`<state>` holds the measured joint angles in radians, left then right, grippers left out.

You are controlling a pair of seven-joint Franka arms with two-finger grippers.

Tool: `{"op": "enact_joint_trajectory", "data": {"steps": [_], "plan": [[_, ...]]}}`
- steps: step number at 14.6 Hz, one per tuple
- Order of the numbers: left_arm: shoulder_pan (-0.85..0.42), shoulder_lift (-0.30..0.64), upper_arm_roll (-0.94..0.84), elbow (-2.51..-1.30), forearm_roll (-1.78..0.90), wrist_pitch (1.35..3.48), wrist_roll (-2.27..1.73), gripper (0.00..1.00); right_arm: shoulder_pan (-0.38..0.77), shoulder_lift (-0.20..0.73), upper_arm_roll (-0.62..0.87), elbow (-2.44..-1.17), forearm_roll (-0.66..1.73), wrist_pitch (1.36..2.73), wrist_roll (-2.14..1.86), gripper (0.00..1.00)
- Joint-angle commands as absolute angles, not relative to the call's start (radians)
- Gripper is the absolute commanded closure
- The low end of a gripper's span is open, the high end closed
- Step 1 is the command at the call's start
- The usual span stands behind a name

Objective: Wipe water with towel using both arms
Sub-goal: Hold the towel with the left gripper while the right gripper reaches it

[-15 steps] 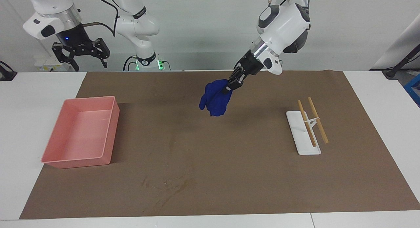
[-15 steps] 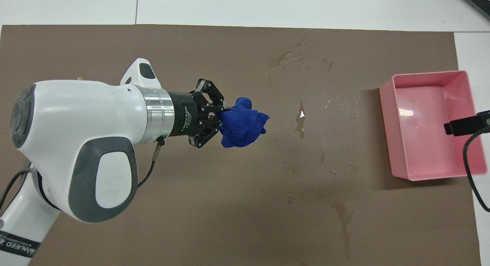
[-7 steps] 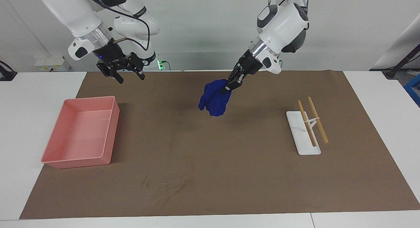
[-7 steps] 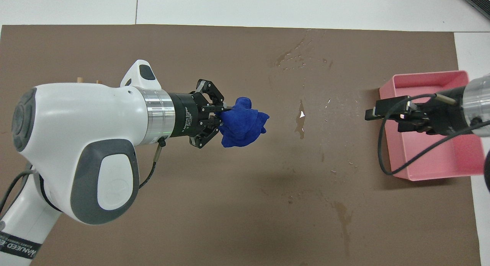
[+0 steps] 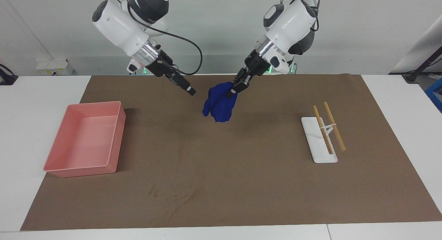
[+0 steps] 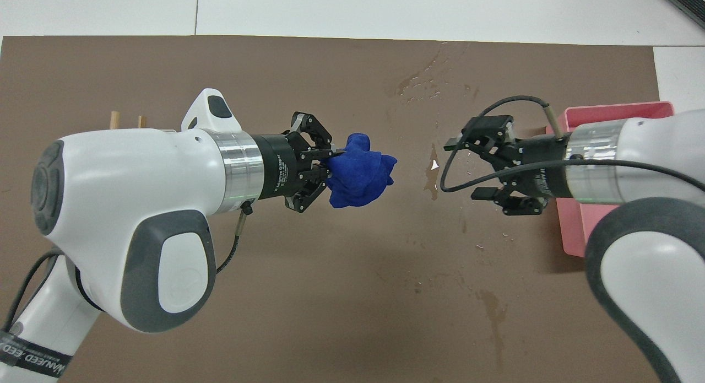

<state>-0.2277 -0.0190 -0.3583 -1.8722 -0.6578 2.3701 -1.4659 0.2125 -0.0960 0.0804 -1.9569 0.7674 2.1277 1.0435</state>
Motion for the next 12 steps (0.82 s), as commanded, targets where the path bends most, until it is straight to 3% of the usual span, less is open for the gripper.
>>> {"op": "enact_joint_trajectory", "data": {"steps": [1, 8, 9, 11, 12], "plan": [[-0.276, -0.046, -0.347, -1.902, -0.678, 2.427, -1.511, 1.00, 0.235, -0.098, 0.074, -2.023, 0.896, 2.256, 1.167, 0.00], [-0.325, -0.038, -0.347, -1.904, -0.678, 2.526, -1.555, 1.00, 0.302, -0.029, 0.075, -2.056, 0.910, 2.347, 1.146, 0.00], [-0.337, -0.037, -0.347, -1.913, -0.678, 2.571, -1.574, 1.00, 0.317, -0.028, 0.075, -2.057, 0.910, 2.376, 1.143, 0.19], [-0.342, -0.043, -0.347, -1.937, -0.677, 2.582, -1.569, 1.00, 0.328, -0.023, 0.075, -2.057, 0.910, 2.387, 1.134, 0.79], [-0.344, -0.052, -0.347, -1.962, -0.676, 2.588, -1.563, 1.00, 0.327, -0.017, 0.074, -2.056, 0.910, 2.376, 1.118, 1.00]]}}
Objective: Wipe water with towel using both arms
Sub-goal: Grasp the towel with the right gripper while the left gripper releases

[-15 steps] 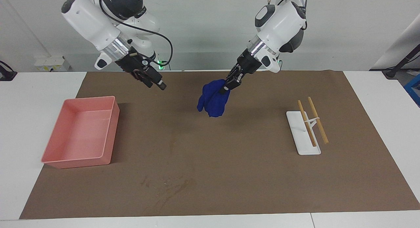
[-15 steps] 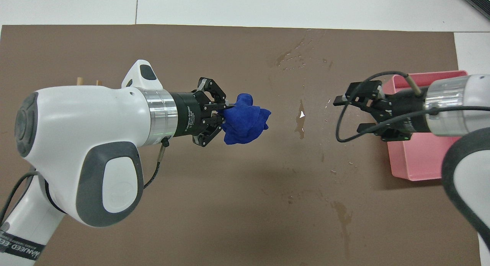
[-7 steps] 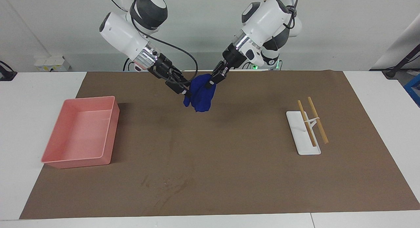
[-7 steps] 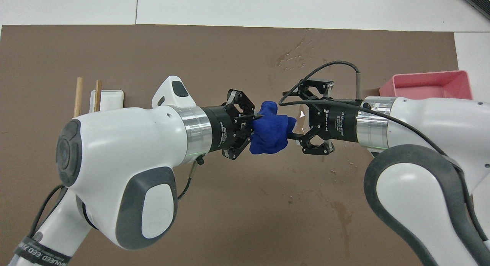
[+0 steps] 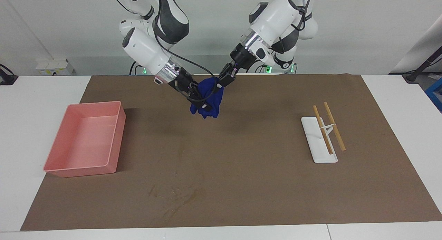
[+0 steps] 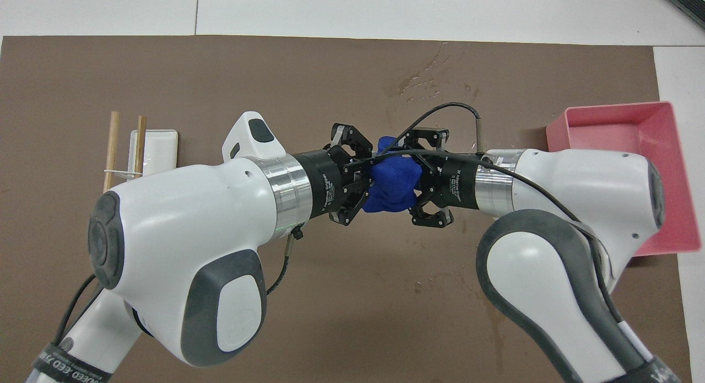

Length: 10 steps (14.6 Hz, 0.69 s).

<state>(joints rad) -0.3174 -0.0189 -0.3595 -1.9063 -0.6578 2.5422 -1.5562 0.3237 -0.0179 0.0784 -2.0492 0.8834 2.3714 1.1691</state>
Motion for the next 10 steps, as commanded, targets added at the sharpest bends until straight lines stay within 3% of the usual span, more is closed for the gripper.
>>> {"op": "enact_joint_trajectory", "data": {"steps": [1, 5, 7, 10], "plan": [[-0.347, -0.054, -0.347, -1.970, -0.676, 2.600, -1.563, 1.00, 0.325, -0.017, 0.074, -2.056, 0.910, 2.370, 1.103, 1.00], [-0.356, -0.055, -0.347, -1.971, -0.676, 2.600, -1.559, 1.00, 0.321, -0.017, 0.074, -2.056, 0.908, 2.353, 1.016, 1.00], [-0.353, -0.055, -0.344, -1.967, -0.663, 2.594, -1.546, 0.00, 0.324, -0.014, 0.074, -2.057, 0.907, 2.353, 1.009, 1.00], [-0.330, -0.046, -0.339, -1.948, -0.506, 2.551, -1.487, 0.00, 0.311, -0.002, 0.071, -2.057, 0.890, 2.321, 0.913, 1.00]]}}
